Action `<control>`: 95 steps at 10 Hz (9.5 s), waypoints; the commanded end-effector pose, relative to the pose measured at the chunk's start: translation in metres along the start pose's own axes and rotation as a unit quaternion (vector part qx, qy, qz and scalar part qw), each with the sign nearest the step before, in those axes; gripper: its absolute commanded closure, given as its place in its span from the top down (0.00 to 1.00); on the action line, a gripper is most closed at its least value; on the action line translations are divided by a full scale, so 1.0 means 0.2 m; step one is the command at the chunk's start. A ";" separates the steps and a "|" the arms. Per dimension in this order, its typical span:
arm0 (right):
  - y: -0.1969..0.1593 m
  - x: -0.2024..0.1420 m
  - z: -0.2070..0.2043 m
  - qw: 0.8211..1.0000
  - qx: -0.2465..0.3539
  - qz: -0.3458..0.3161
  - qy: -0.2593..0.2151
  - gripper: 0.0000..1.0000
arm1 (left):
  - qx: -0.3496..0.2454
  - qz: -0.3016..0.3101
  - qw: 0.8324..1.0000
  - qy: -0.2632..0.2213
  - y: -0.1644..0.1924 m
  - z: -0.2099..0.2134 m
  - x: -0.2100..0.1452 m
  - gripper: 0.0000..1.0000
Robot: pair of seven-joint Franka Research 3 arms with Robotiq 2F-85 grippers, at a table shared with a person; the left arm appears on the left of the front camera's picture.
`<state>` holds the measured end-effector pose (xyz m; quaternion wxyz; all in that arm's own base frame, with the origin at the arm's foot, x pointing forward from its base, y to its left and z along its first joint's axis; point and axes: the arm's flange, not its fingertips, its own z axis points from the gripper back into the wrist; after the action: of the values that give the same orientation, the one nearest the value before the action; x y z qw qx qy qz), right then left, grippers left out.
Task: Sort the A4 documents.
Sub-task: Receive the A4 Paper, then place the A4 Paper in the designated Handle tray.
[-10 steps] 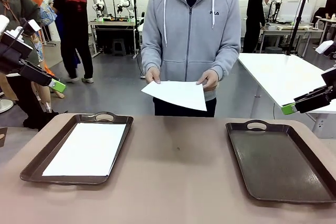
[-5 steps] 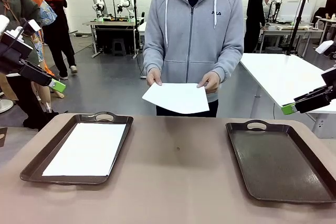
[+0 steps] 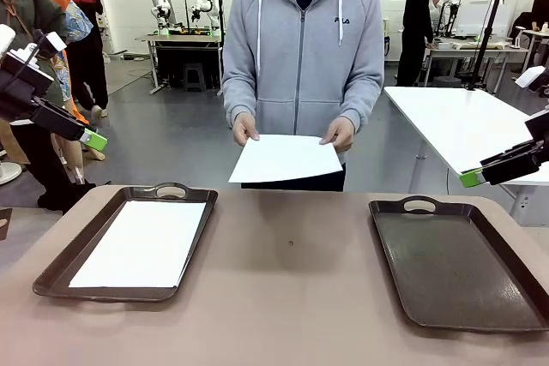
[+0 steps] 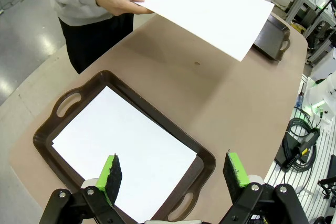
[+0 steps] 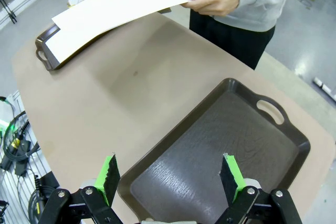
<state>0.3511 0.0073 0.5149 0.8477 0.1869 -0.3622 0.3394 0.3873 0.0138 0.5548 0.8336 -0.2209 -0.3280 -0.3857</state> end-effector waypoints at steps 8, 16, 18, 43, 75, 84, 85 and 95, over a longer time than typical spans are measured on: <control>0.00 0.00 -0.01 1.000 0.009 -0.001 -0.004 1.00 | 0.003 -0.003 1.000 0.002 0.00 0.00 -0.01 1.00; 0.00 0.00 -0.01 1.000 0.009 -0.001 -0.004 1.00 | 0.003 -0.003 1.000 0.002 0.00 0.00 -0.01 1.00; 0.00 0.00 -0.01 1.000 0.009 -0.001 -0.004 1.00 | 0.003 -0.003 1.000 0.002 0.00 0.00 -0.01 1.00; -0.15 0.50 -1.40 0.804 0.395 -0.444 -0.001 1.00 | 0.003 -0.003 1.000 0.002 0.00 0.00 -0.01 1.00; -0.11 0.48 -1.43 0.789 0.426 -0.443 0.017 0.00 | 0.003 -0.003 1.000 0.002 0.00 0.00 -0.01 1.00; -0.06 0.27 -1.21 0.766 0.474 -0.424 0.092 0.01 | 0.003 -0.003 1.000 0.002 0.00 0.00 -0.01 1.00; -0.12 0.21 -1.09 0.768 0.475 -0.421 0.093 0.01 | 0.003 -0.003 1.000 0.002 0.00 0.00 -0.01 1.00; -0.63 -0.35 -0.86 0.867 0.284 -0.402 0.074 0.01 | 0.003 -0.003 1.000 0.002 0.00 0.00 -0.01 1.00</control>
<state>0.4845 -0.0083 0.3479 0.8424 0.5294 -0.0567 0.0835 0.3866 0.0143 0.5549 0.8327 -0.2228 -0.3291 -0.3857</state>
